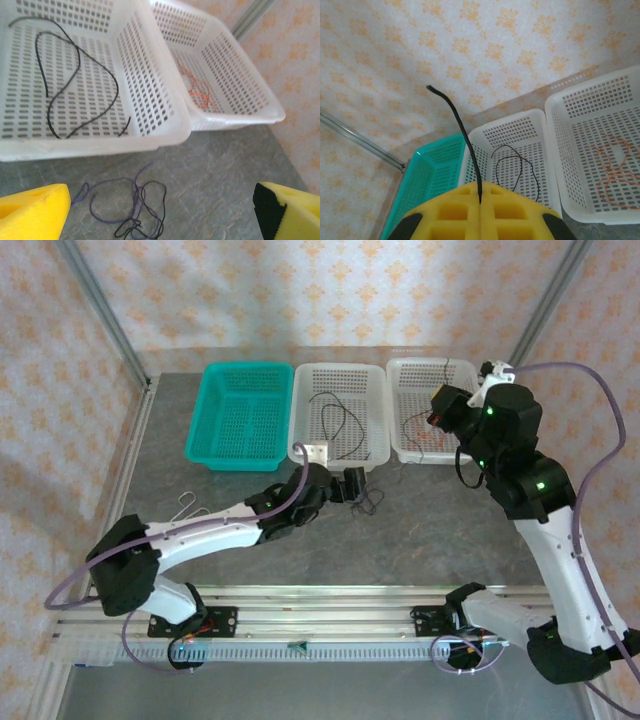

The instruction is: Untangle the cables

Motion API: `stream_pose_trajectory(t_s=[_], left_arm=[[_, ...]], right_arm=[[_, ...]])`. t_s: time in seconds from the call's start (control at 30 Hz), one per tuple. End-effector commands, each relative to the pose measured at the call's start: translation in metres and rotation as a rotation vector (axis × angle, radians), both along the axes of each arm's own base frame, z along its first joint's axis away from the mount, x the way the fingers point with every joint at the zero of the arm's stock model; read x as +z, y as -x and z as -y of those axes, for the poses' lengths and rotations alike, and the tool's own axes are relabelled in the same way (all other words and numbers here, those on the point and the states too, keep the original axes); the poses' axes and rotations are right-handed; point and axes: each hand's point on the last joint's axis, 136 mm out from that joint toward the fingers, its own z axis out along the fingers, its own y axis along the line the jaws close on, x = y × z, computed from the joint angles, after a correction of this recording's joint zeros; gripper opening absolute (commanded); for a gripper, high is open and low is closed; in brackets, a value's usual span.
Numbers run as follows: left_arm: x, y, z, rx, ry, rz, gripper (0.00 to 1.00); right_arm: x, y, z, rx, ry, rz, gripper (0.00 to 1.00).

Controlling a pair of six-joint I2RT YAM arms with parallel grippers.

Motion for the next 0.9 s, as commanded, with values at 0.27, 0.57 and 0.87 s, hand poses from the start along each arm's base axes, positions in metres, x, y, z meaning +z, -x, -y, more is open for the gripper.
stream_pose_trajectory(t_s=[0.27, 0.57, 0.87], left_arm=[[0.069, -0.018, -0.014, -0.201, 0.088, 0.075, 0.95], [0.106, -0.006, 0.013, -0.423, 0.056, 0.134, 0.87], [0.116, 0.008, 0.017, -0.511, 0.034, 0.158, 0.79]], right_arm=[[-0.015, -0.017, -0.02, 0.092, 0.085, -0.074, 0.0], [-0.037, -0.022, -0.063, 0.337, 0.079, -0.195, 0.0], [-0.034, -0.013, -0.087, 0.512, 0.08, -0.23, 0.0]])
